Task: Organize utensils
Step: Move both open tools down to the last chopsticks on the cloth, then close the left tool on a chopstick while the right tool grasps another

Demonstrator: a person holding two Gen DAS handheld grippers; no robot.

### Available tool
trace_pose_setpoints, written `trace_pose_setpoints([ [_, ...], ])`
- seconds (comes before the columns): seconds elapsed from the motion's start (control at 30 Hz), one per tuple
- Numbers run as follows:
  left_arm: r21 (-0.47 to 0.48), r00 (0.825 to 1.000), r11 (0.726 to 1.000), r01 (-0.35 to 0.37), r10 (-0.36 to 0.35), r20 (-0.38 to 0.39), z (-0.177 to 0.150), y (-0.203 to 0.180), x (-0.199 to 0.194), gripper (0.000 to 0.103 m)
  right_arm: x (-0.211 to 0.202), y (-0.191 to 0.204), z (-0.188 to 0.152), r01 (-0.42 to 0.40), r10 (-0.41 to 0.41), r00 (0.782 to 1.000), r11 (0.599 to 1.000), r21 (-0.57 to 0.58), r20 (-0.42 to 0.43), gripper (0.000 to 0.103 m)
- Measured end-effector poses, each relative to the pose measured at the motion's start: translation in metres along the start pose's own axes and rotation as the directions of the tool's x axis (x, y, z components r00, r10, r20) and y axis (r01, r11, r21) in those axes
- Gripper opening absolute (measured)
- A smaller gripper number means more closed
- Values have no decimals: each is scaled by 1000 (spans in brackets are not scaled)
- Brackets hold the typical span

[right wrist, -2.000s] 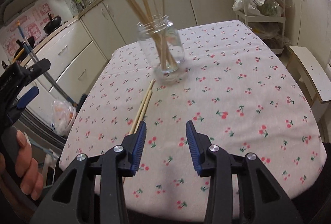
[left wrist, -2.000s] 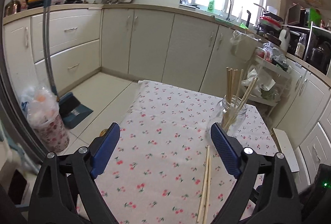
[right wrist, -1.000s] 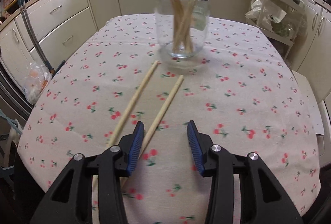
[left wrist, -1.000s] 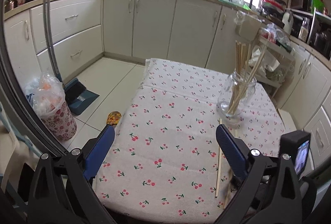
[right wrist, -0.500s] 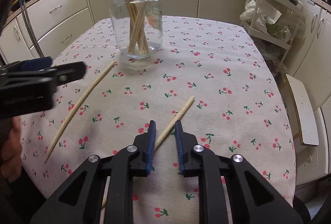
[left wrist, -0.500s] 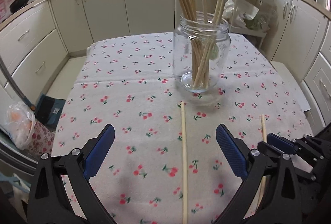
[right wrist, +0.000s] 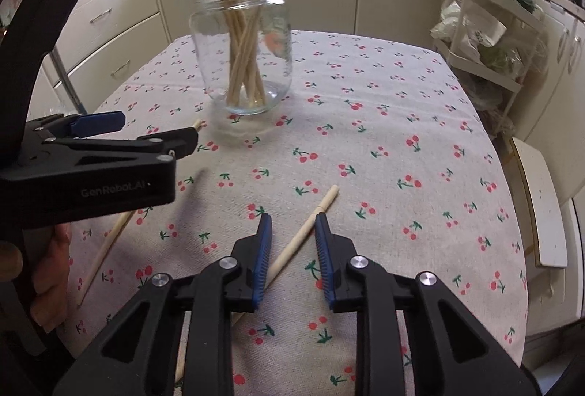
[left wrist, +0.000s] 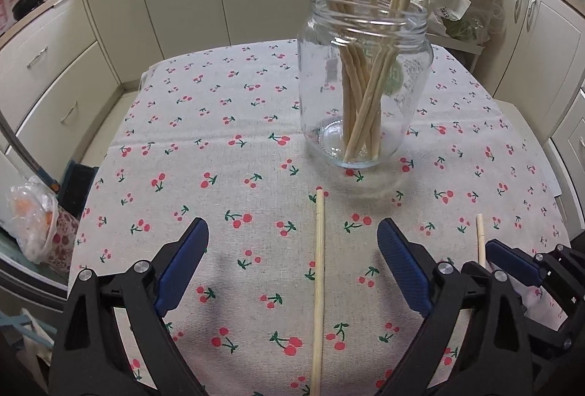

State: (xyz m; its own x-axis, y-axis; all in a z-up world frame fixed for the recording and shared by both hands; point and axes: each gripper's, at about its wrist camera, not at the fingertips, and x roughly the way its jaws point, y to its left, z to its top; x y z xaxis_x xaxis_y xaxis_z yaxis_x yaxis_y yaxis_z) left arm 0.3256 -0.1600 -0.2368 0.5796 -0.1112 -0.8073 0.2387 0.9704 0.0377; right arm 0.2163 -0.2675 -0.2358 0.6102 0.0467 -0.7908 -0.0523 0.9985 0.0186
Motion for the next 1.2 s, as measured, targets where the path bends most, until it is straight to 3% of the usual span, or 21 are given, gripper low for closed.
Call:
trace_pose_setpoints([
  [0.1,-1,1000,1000,5,-5,-8,-2,1,3,89,1,-1,1,-15,15,1000,1000,-8,-8,25],
  [0.27,6,1000,1000,12,-12,-11,-3,-4,5,89,-8,-13,1,-32,32,999,996,79,2,26],
  [0.37,11,1000,1000,15,-15,-15,-3,-8,6,88,-12,-18,0,-4,3,1000,993,119,6,39],
  [0.43,12,1000,1000,18,-18,-21,-4,-9,9,86,-8,-19,-1,30,-28,999,991,128,-17,40],
  [0.6,6,999,999,32,-31,-40,-6,-8,13,67,5,-13,7,47,-46,999,995,84,-20,41],
  [0.67,7,999,999,37,-37,-37,-6,-8,12,57,8,-4,10,37,-37,999,999,17,-19,32],
  [0.73,-3,999,999,38,-38,-31,-7,-7,10,42,10,0,12,-11,11,1000,1000,-13,-24,17],
  [0.77,-12,999,999,41,-41,-32,-7,-6,9,33,10,2,13,-28,27,999,999,-22,-26,17],
  [0.83,-41,998,998,54,-56,-38,-7,0,7,28,5,-2,13,-36,36,999,999,-10,-19,17],
  [0.9,-61,997,996,68,-71,-43,-7,5,7,27,-1,-12,12,-38,39,999,998,51,-21,23],
  [0.97,-81,995,993,84,-88,-49,-7,10,6,27,-8,-21,9,-32,34,999,993,112,-17,53],
  [1.2,-85,988,988,129,-135,-70,-7,14,7,27,4,-16,8,5,1,998,993,119,-55,53],
])
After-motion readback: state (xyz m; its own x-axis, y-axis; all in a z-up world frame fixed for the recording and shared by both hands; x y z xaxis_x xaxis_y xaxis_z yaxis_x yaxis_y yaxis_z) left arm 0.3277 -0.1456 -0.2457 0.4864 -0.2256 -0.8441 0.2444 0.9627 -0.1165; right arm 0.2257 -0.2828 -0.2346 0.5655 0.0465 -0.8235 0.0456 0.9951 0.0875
